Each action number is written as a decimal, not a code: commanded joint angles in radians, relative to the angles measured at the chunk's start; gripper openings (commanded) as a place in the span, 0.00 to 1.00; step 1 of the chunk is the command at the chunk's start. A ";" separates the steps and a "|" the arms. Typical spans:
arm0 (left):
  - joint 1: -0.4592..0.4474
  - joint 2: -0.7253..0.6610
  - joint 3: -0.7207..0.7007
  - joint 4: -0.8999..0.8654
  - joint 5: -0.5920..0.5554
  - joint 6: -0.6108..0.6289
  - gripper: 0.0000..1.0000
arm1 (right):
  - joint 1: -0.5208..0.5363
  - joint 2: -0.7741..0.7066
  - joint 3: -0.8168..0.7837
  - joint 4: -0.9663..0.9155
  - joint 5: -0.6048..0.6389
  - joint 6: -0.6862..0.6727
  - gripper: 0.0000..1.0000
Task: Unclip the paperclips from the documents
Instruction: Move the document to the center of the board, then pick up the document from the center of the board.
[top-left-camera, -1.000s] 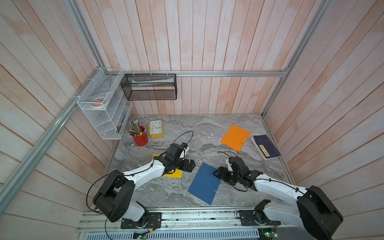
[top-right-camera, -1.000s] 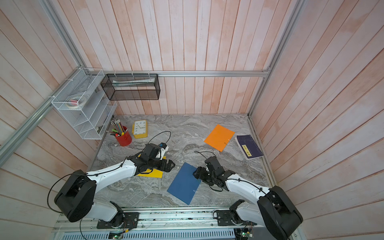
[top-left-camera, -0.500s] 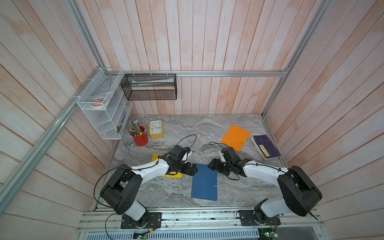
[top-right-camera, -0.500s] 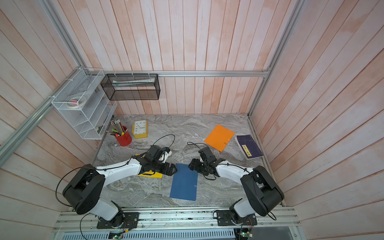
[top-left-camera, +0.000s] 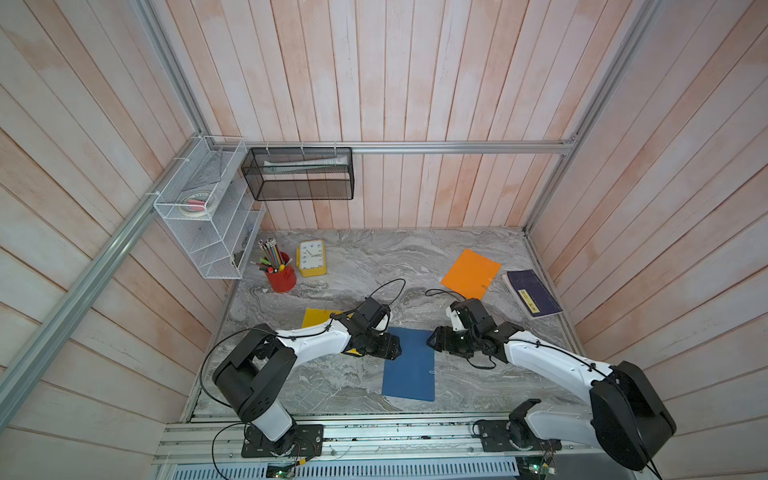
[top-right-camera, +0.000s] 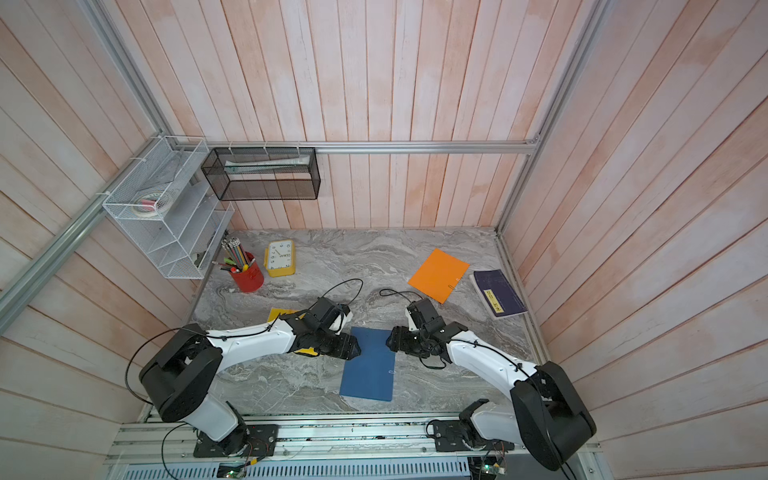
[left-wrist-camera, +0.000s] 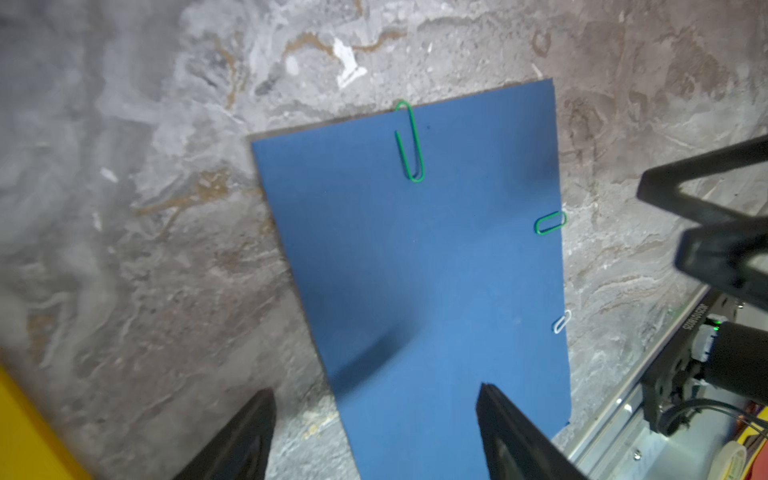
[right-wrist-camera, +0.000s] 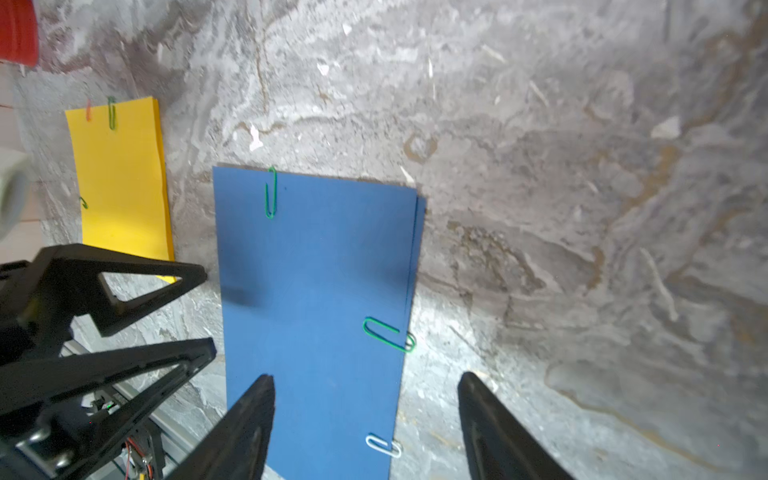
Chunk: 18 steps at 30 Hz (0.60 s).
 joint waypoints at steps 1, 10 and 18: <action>-0.020 0.048 0.034 -0.022 -0.019 -0.058 0.75 | 0.010 -0.001 -0.023 -0.027 -0.029 -0.013 0.71; -0.061 0.107 0.095 -0.066 -0.007 -0.090 0.68 | 0.029 0.022 -0.066 0.022 -0.062 -0.003 0.70; -0.062 0.060 0.102 -0.099 -0.035 -0.119 0.66 | 0.030 0.003 -0.091 0.008 -0.062 -0.006 0.71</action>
